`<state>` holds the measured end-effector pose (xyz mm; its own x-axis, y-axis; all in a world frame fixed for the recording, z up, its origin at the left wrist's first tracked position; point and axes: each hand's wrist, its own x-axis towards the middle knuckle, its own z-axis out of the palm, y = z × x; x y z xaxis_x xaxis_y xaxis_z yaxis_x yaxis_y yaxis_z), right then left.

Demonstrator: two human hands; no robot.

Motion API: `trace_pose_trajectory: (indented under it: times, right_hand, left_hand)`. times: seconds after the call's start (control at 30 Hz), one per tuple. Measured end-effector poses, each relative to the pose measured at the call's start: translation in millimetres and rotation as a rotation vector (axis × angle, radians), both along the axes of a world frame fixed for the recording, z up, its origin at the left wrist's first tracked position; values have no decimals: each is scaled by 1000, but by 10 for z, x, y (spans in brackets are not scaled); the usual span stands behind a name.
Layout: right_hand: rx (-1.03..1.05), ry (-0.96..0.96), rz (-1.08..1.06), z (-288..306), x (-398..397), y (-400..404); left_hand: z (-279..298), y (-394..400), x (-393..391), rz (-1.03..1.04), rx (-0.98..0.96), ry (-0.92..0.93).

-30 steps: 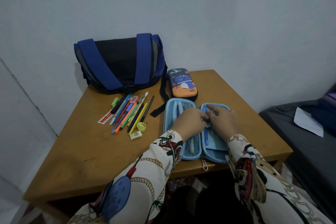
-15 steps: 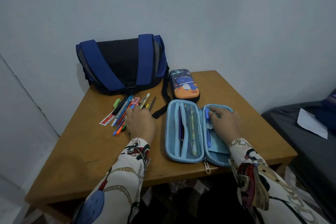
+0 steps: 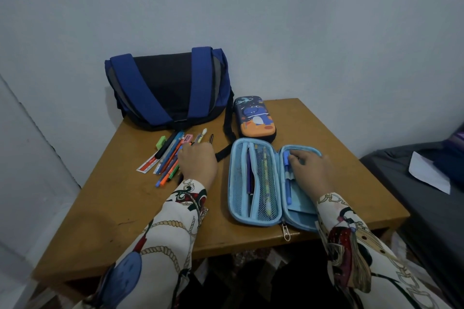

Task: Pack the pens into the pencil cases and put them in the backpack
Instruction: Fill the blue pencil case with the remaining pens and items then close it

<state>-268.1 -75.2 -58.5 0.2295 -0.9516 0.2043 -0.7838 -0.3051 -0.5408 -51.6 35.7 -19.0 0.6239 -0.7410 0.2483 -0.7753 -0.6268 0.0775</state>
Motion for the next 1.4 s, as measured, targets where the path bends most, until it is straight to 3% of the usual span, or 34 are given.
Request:
trace_pose_trajectory:
  times: [0.27, 0.4, 0.47, 0.6, 0.73, 0.97, 1.4]
  right_hand:
    - [-62, -42, 17, 16, 8, 44]
    - [-419, -35, 124, 114, 77, 220]
    - [-500, 18, 199, 191, 145, 292]
    - [-252, 97, 277, 357, 331, 420]
    - [-164, 174, 247, 319, 449, 486]
    - [-90, -69, 236, 247, 417, 500]
    - [-98, -181, 297, 202, 414, 473]
  left_hand:
    - [-64, 2, 6, -20, 45, -4]
    - [-46, 4, 12, -35, -36, 41]
    - [-4, 17, -14, -44, -118, 102]
    - [121, 74, -185, -128, -269, 235]
    - [171, 199, -440, -259, -308, 296]
    - [-27, 329, -618, -367, -165, 354]
    - [-38, 197, -600, -429, -105, 299]
